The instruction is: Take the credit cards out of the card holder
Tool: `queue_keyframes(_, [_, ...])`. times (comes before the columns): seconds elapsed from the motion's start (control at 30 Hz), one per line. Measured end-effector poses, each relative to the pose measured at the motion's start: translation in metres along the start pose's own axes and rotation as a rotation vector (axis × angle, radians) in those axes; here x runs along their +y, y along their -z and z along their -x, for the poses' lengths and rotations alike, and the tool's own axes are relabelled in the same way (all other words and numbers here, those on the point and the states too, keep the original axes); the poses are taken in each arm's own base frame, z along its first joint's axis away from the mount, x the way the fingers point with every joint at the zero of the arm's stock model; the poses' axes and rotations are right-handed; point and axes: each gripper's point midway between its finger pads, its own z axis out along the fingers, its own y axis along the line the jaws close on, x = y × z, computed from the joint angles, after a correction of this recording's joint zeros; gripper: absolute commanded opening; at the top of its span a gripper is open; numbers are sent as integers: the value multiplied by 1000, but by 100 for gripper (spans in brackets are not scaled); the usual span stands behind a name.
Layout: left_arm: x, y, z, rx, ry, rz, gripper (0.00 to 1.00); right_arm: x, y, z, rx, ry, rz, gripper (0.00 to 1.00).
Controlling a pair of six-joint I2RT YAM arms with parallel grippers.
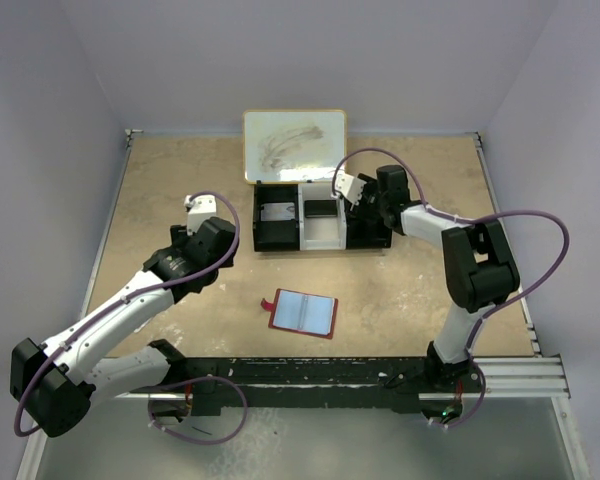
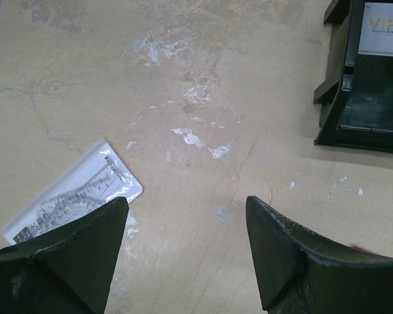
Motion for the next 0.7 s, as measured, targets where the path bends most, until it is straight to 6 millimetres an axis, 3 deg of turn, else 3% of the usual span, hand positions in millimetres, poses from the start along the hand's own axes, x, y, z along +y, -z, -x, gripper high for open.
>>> queue_keyframes(0.27, [0,0,0,0,0,0,70,-5,0,2,-18,-73,-36,62])
queue_keyframes(0.4, [0,0,0,0,0,-1,70,-7,7,10,-37,-198,-49,52])
queue_keyframes(0.6, [0,0,0,1,0,-2,69,-10,20,24,-28,-641,-74,42])
queue_keyframes(0.7, [-1,0,-1,4,0,-7,69,-3,30,24,0,-815,-79,27])
